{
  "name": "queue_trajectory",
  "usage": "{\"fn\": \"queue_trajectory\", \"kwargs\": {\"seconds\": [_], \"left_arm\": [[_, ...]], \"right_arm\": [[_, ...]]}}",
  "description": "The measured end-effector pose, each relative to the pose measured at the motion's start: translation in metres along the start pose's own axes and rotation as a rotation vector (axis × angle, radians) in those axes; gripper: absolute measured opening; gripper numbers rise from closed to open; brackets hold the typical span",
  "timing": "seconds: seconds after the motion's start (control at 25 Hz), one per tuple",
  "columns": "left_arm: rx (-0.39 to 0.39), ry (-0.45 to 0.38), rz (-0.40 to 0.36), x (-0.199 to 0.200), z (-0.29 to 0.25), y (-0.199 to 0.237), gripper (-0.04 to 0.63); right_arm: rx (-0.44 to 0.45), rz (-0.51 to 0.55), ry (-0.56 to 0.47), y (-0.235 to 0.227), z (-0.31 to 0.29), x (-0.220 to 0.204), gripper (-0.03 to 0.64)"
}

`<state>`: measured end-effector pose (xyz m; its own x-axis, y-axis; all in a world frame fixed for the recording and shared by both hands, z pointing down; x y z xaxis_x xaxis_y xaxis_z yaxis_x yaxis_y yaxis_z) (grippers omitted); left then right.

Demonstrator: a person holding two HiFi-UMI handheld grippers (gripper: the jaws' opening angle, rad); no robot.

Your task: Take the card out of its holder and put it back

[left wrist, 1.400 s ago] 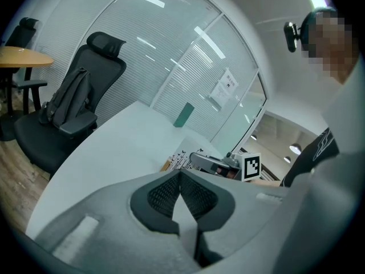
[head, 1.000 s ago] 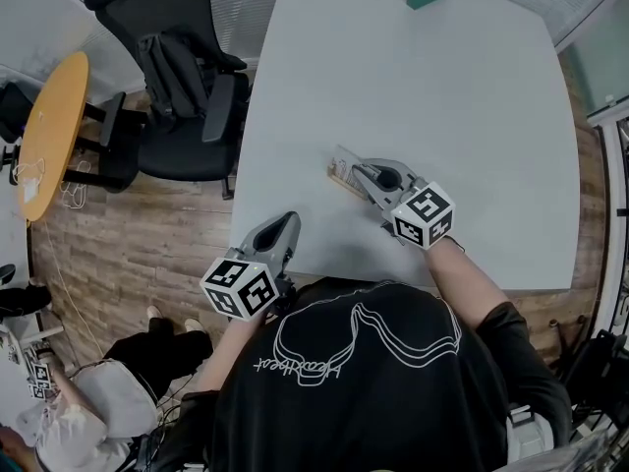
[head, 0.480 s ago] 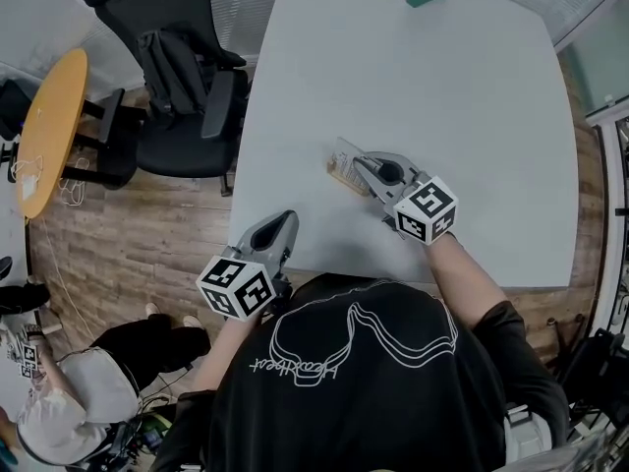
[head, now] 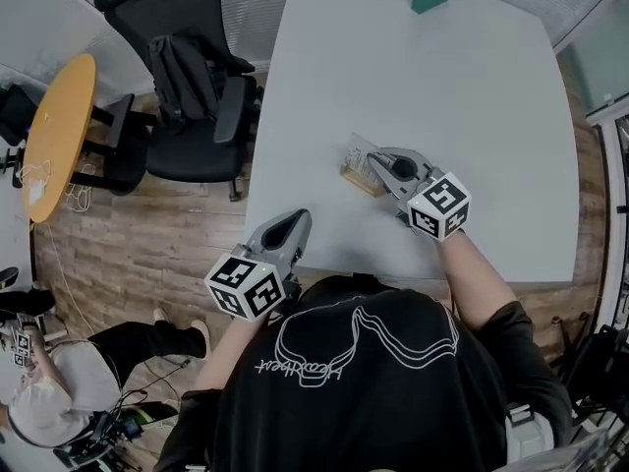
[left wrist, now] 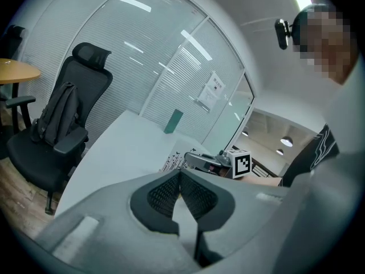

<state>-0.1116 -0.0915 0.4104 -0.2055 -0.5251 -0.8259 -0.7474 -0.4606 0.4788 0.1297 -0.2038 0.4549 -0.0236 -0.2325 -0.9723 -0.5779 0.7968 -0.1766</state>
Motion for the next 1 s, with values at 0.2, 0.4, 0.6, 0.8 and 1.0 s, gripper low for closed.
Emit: {"fn": "queue_trajectory", "kwargs": {"seconds": [0.2,0.4,0.6,0.8,1.0], "left_arm": [[-0.037,0.0,-0.014,0.01,0.013,-0.01,0.014],[-0.073,-0.012,-0.03,0.024,0.023,-0.014,0.014],[-0.115,-0.036,-0.039,0.03,0.04,-0.026,0.014],[-0.142,-0.045,-0.071,0.034,0.057,-0.03,0.013],[-0.168,-0.063,-0.096,0.03,0.076,-0.038,0.014]], "right_arm": [[-0.038,0.01,-0.008,0.016,0.008,0.018,0.022],[-0.077,0.03,-0.047,0.031,0.017,0.04,0.023],[-0.098,0.005,-0.106,0.059,0.035,0.056,0.023],[-0.134,-0.01,-0.134,0.096,0.049,0.072,0.023],[-0.164,-0.009,-0.173,0.135,0.073,0.079,0.023]]}}
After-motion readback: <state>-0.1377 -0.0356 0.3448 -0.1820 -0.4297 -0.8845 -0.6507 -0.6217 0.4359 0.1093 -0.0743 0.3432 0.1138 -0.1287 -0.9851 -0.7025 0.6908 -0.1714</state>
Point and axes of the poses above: the fingertips, and each gripper's own axes: z backward along the fingers, y to its left, x out of its top, the point moved 9 cm from there along z, backward along the fingers, and after that the axes turned 4 degrees about -y, right-handed, at the moved point
